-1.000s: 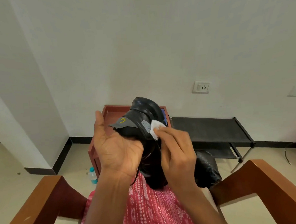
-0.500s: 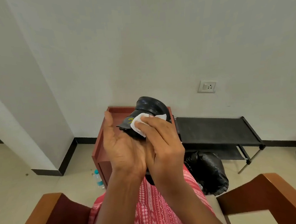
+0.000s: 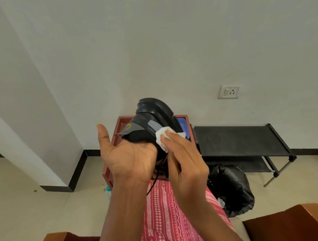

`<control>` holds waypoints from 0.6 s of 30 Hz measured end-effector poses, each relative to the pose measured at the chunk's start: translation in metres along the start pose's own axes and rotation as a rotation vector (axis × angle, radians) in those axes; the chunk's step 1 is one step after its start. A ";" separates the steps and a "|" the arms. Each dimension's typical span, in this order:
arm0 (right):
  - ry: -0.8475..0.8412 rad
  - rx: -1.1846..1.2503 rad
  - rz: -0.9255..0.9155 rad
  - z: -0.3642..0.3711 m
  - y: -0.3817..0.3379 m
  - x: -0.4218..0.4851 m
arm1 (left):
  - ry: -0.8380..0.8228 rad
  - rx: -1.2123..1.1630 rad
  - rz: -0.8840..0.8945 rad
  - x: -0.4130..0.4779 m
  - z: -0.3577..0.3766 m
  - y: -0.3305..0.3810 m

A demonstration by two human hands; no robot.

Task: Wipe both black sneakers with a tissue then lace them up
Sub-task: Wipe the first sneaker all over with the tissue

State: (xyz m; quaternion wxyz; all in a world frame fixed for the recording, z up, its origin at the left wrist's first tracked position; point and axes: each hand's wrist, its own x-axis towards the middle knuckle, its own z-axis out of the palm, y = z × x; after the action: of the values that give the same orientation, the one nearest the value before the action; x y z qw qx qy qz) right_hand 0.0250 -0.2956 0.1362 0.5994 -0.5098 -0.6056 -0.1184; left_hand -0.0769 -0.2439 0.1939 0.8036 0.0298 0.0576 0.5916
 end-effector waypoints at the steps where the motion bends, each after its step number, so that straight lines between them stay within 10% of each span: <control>1: -0.006 -0.001 -0.017 0.002 -0.001 -0.006 | 0.007 -0.015 0.006 0.004 -0.001 0.004; 18: -0.063 -0.088 -0.135 0.018 0.036 0.031 | 0.074 -0.147 0.000 0.025 0.002 0.012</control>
State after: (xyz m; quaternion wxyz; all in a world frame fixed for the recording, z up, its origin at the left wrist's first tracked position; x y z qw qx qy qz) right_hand 0.0493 -0.2511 0.1406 0.5479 -0.4969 -0.6515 -0.1689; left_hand -0.0808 -0.2161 0.1961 0.8009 -0.0510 0.0435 0.5951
